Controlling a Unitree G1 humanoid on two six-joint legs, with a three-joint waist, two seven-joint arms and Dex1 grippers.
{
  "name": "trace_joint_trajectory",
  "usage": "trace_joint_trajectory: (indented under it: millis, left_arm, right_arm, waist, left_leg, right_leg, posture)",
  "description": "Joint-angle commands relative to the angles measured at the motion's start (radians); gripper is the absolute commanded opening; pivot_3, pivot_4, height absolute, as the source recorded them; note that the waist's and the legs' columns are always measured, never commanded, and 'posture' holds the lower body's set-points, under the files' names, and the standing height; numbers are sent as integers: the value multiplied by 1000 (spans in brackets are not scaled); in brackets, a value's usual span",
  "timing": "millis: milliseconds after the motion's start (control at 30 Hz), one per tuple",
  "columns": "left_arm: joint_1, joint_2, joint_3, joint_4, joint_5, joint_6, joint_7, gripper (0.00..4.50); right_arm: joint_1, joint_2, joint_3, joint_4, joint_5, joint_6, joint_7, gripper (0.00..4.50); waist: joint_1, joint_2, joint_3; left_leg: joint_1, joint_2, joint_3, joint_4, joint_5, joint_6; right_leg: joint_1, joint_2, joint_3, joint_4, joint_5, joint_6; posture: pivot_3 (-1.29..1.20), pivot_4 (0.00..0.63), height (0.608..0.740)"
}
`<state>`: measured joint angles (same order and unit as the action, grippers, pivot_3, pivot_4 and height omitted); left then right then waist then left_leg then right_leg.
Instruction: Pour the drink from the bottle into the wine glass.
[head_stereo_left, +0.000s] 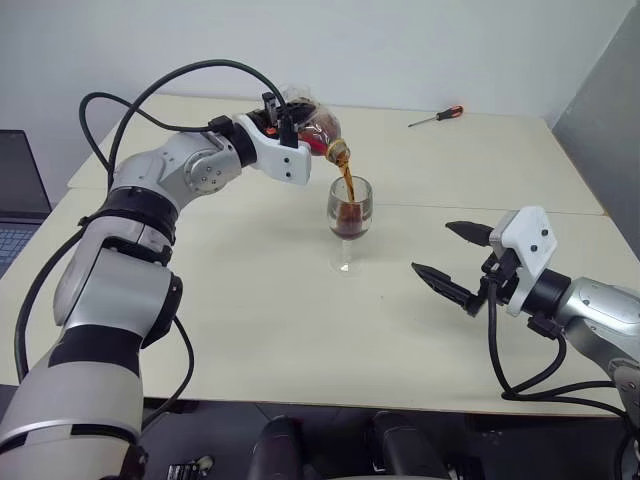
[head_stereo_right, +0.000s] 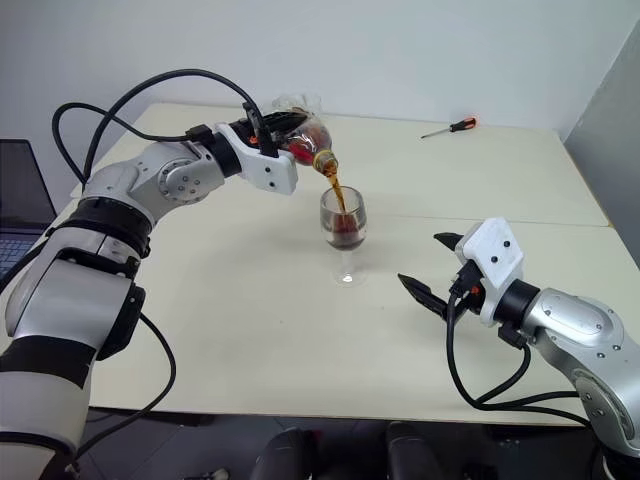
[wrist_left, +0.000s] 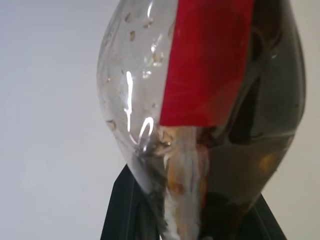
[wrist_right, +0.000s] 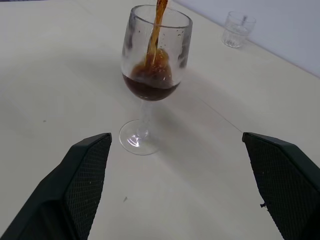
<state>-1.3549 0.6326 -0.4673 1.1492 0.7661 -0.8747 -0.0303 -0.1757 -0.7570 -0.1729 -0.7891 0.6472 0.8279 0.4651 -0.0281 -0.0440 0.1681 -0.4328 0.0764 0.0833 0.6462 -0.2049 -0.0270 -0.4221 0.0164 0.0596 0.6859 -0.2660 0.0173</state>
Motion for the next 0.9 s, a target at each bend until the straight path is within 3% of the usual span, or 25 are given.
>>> trace_joint_trajectory:
  millis: [33,633,900]
  left_arm:
    - [-51,18,7,-11,-3,4,30,687]
    - [-51,16,11,1,-8,11,26,687]
    - [30,-60,166,10,-291,57,-236,686]
  right_arm:
    - [-11,-8,-10,-18,-8,-22,7,4500]
    - [-22,-2,-13,-18,-3,-17,6,4500]
    - [-23,-3,-11,-15,-4,-17,8,4500]
  waist:
    - [0,0,0]
    - [0,0,0]
    - [0,0,0]
  left_leg:
    - [0,0,0,0,0,0]
    - [1,0,0,0,0,0]
    - [1,0,0,1,0,0]
  right_leg:
    - [0,0,0,0,0,0]
    - [0,0,0,2,0,0]
    - [0,0,0,3,0,0]
  posture:
    - [0,150,740]
    - [0,150,740]
    - [0,150,740]
